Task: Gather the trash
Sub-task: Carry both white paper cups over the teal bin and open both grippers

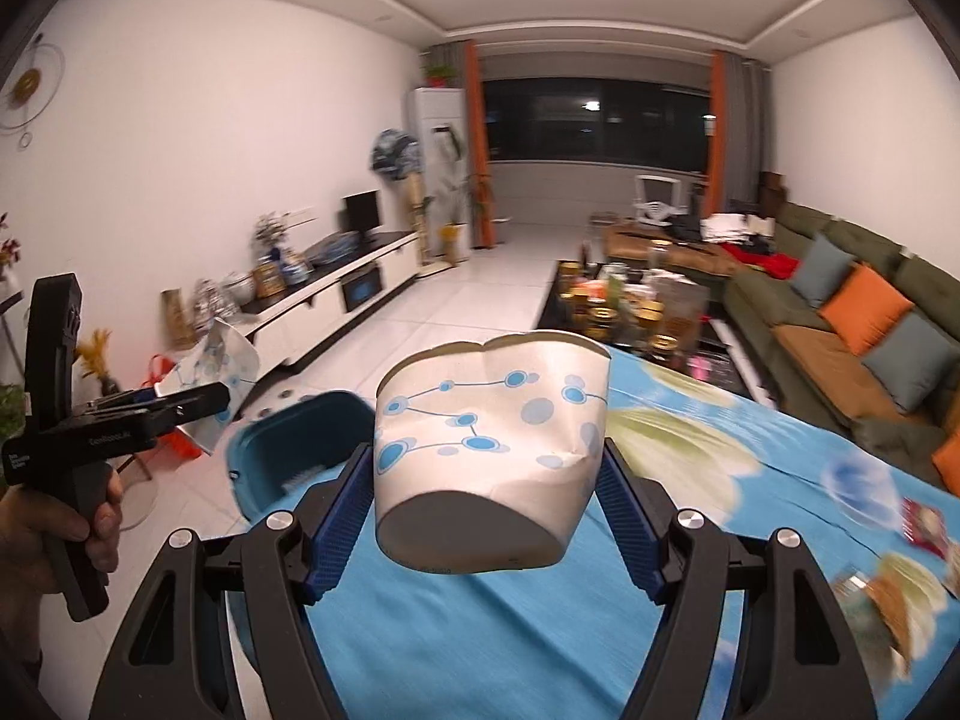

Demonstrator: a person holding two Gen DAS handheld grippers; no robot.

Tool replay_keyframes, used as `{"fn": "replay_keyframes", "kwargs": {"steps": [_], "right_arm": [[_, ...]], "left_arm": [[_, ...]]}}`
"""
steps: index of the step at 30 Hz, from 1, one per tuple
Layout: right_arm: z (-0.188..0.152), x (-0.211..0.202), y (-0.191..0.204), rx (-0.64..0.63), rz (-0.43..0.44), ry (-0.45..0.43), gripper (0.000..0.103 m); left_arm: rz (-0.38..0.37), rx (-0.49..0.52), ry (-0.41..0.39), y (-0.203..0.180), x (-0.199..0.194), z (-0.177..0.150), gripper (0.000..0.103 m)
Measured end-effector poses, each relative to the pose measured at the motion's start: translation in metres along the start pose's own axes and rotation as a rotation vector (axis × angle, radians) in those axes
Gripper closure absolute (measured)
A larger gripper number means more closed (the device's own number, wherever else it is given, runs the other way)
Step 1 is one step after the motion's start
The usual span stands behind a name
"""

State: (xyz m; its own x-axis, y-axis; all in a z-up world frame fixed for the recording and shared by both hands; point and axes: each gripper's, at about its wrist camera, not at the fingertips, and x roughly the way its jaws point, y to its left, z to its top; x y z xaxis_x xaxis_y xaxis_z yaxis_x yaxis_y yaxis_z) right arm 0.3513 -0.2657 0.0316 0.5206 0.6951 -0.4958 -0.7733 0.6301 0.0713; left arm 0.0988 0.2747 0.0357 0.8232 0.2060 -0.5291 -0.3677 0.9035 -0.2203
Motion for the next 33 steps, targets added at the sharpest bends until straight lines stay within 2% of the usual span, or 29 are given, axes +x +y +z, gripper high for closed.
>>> {"fn": "replay_keyframes", "kwargs": {"steps": [6,12,18,22,32,33], "right_arm": [[0.022,0.051,0.039,-0.048,0.099,0.058,0.033],[0.033,0.112,0.079,-0.083,0.17,0.155,0.033],[0.039,0.164,0.107,-0.095,0.199,0.243,0.033],[0.034,0.189,0.12,-0.108,0.206,0.3,0.032],[0.027,0.226,0.123,-0.033,0.237,0.384,0.03],[0.026,0.228,0.124,-0.029,0.24,0.391,0.026]], "left_arm": [[0.069,-0.039,0.022,0.055,0.0,0.0,0.017],[0.119,-0.063,0.083,0.093,0.023,-0.012,0.017],[0.14,-0.063,0.154,0.097,0.073,-0.026,0.017],[0.157,-0.066,0.173,0.09,0.102,-0.031,0.017],[0.186,-0.03,0.208,0.082,0.149,-0.033,0.015],[0.193,-0.026,0.209,0.081,0.152,-0.033,0.013]]}}
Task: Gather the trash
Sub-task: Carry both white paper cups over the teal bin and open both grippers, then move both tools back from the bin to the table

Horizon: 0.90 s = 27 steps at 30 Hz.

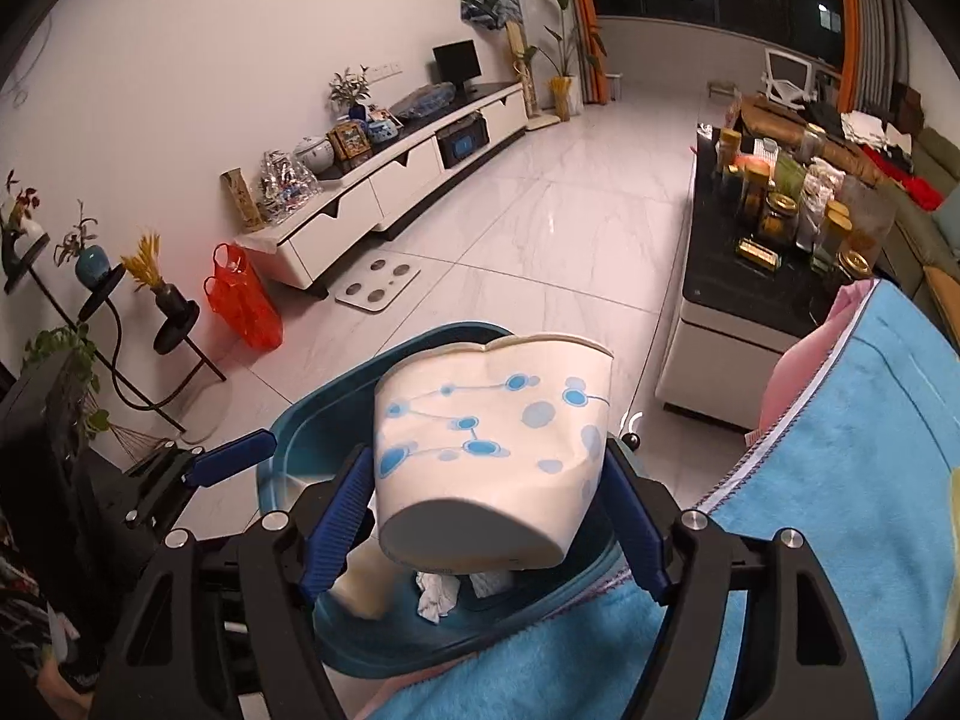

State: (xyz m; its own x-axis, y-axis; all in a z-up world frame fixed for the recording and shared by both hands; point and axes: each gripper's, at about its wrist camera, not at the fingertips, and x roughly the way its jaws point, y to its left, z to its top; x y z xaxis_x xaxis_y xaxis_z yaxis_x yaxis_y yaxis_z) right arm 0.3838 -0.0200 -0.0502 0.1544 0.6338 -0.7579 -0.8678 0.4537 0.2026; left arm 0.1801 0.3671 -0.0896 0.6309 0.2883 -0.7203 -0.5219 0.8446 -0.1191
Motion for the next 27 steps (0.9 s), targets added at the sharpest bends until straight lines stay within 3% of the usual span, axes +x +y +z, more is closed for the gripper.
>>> {"fn": "replay_keyframes", "kwargs": {"steps": [3,8,19,27], "right_arm": [[0.001,0.005,0.0,0.009,0.008,0.013,0.019],[0.0,0.0,0.0,0.013,-0.005,-0.008,0.018],[-0.011,-0.04,-0.007,-0.008,-0.052,-0.094,0.012],[-0.027,-0.078,-0.014,-0.033,-0.115,-0.157,0.007]], "left_arm": [[0.013,0.007,-0.003,0.0,0.004,0.002,0.011],[0.032,0.001,-0.019,0.006,-0.006,-0.004,0.01],[0.044,-0.013,-0.101,0.008,-0.076,-0.027,0.007],[0.012,0.015,-0.167,-0.024,-0.127,-0.034,0.006]]}}
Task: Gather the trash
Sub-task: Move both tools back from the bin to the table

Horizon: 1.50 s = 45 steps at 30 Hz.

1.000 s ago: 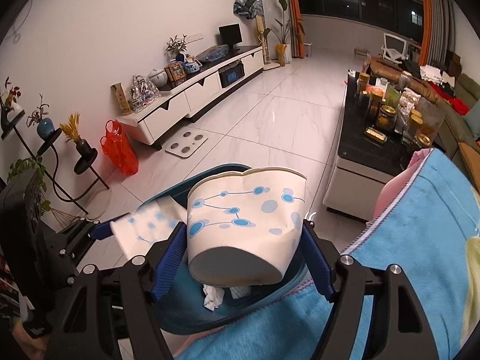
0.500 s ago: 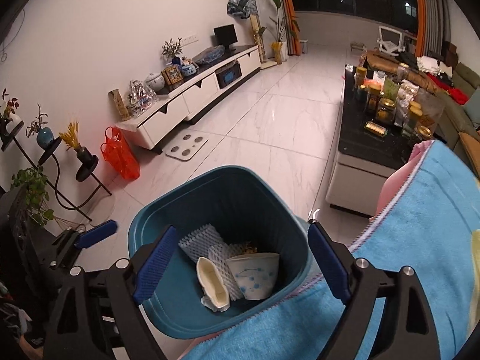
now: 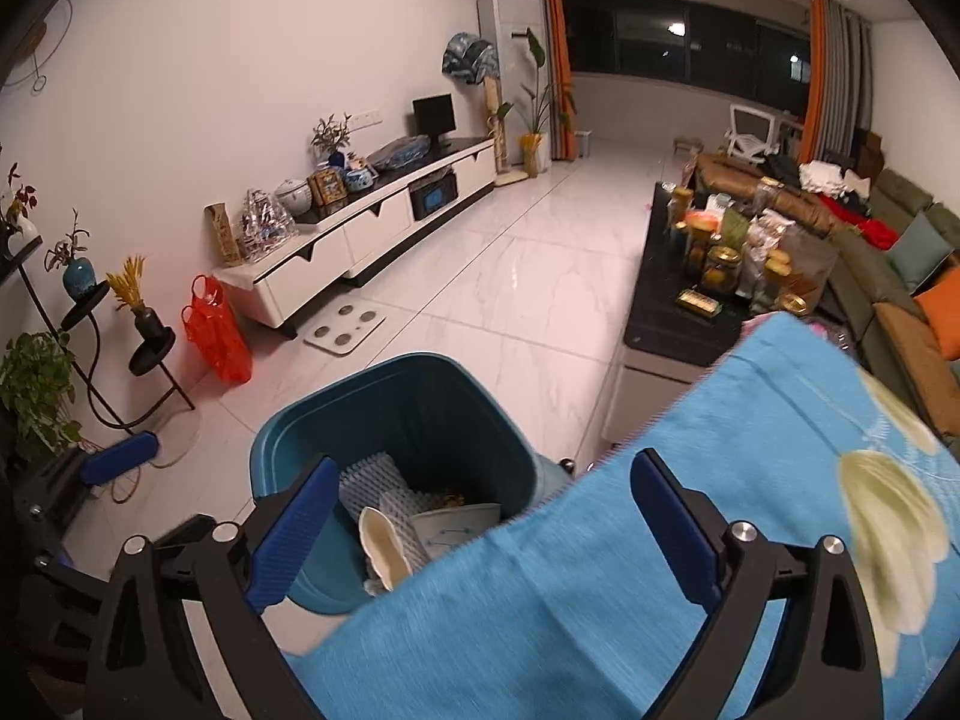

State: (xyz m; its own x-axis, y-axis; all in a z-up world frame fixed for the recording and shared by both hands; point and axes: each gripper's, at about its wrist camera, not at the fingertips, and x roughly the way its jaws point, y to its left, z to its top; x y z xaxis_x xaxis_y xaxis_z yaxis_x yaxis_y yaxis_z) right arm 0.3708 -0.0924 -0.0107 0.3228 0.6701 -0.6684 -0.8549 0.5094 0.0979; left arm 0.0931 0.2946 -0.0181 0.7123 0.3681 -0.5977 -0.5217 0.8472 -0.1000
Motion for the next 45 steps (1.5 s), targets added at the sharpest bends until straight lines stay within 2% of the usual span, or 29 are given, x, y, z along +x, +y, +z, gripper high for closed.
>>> {"fn": "replay_keyframes", "kwargs": {"steps": [14,26,36,45], "right_arm": [[-0.057,-0.077,-0.043,0.039,-0.132,-0.081,0.007],[-0.112,-0.141,-0.072,0.088,-0.238,-0.141,0.007],[-0.187,-0.224,-0.106,0.206,-0.365,-0.236,0.007],[-0.262,-0.28,-0.142,0.322,-0.516,-0.233,0.007]], "left_arm": [[-0.108,0.097,-0.068,-0.077,-0.068,-0.002,0.006],[-0.207,0.194,-0.08,-0.142,-0.107,-0.021,0.006],[-0.317,0.29,-0.059,-0.199,-0.113,-0.046,0.006],[-0.458,0.391,-0.012,-0.267,-0.109,-0.072,0.006]]}}
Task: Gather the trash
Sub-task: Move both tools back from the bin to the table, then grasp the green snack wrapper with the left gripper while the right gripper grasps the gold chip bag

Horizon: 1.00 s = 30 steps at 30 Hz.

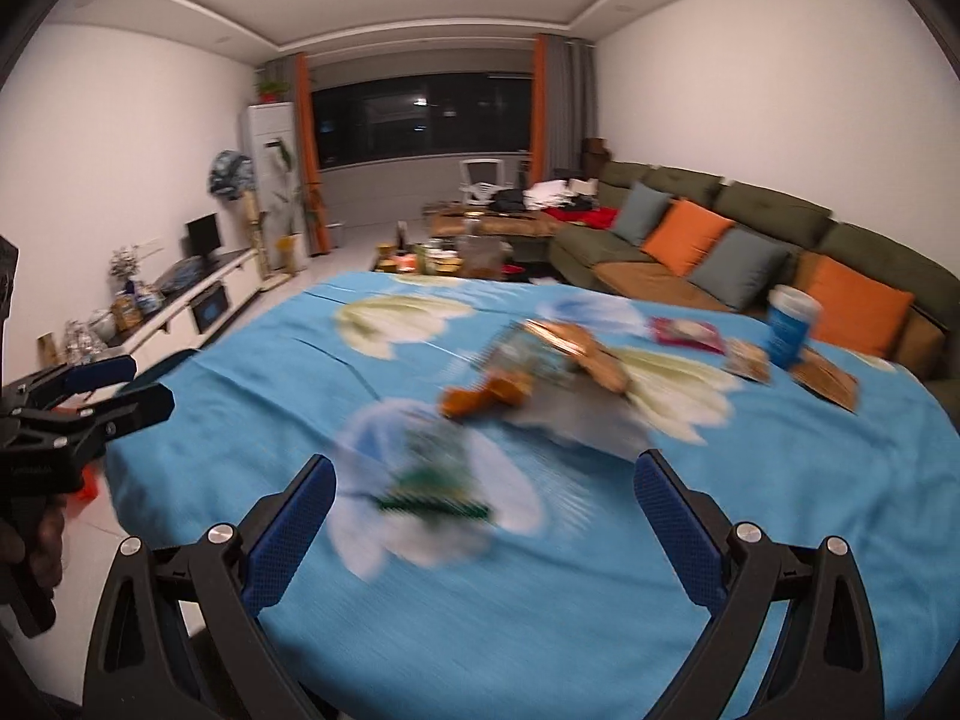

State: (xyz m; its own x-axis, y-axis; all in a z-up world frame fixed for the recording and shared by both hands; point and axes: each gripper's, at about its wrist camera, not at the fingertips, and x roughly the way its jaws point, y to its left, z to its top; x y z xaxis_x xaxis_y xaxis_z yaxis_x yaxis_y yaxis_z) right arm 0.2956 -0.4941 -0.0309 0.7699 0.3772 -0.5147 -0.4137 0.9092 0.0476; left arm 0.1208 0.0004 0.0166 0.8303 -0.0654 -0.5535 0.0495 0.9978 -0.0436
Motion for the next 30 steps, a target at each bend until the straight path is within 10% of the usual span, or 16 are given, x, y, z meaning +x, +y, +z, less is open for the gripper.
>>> {"fn": "replay_keyframes", "kwargs": {"steps": [11,30], "right_arm": [[-0.023,-0.015,-0.056,0.117,-0.089,0.021,0.007],[0.018,0.028,-0.09,0.106,-0.075,0.025,0.007]], "left_arm": [[-0.153,0.063,0.055,-0.066,0.051,0.006,0.006],[-0.21,0.078,0.187,-0.116,0.145,0.015,0.006]]}}
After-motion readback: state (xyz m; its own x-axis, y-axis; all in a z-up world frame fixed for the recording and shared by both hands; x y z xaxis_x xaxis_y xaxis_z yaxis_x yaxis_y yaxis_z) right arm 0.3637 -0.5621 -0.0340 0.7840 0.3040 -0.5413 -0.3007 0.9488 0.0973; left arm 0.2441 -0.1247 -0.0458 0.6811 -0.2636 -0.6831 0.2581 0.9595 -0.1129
